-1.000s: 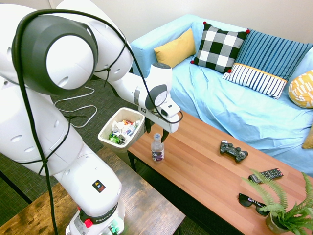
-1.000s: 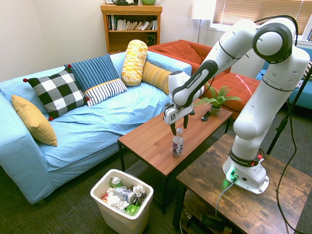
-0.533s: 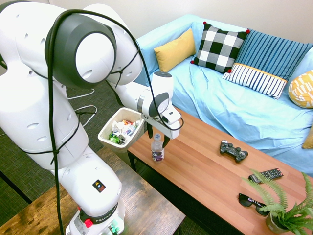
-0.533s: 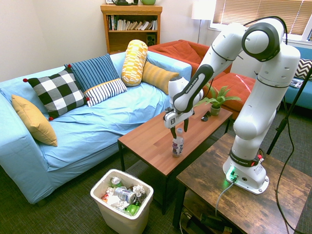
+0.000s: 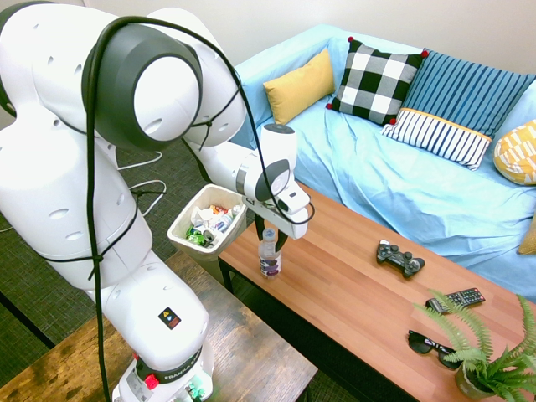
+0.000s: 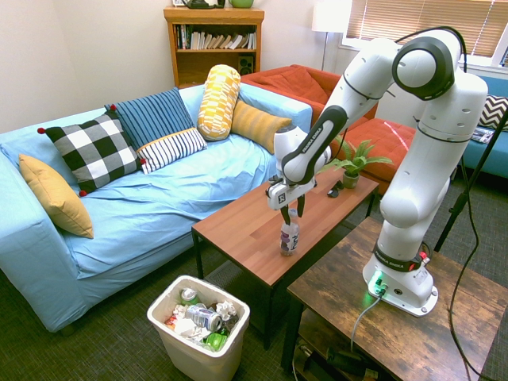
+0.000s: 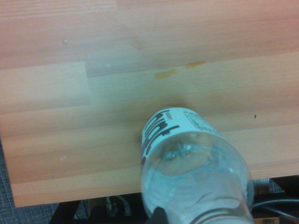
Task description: Throw the bottle in the trash bin
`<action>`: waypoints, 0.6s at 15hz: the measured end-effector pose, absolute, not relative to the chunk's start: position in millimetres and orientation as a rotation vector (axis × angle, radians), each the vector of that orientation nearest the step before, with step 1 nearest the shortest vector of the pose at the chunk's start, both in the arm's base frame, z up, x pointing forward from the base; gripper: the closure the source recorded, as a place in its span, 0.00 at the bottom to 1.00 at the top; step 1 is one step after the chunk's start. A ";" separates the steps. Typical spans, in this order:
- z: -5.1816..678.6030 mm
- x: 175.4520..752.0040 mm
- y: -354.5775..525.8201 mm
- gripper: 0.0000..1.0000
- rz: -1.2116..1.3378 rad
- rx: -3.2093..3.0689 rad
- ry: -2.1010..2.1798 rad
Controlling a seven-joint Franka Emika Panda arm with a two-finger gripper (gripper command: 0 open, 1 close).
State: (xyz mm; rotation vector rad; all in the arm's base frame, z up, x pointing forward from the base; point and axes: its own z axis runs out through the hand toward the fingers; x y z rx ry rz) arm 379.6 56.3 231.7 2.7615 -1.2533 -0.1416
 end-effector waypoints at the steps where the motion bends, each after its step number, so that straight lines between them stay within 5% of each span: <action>1: 231.8 379.8 56.4 1.00 -0.141 2.762 -1.253; 9: 256.6 391.1 92.9 1.00 -0.037 2.832 -1.185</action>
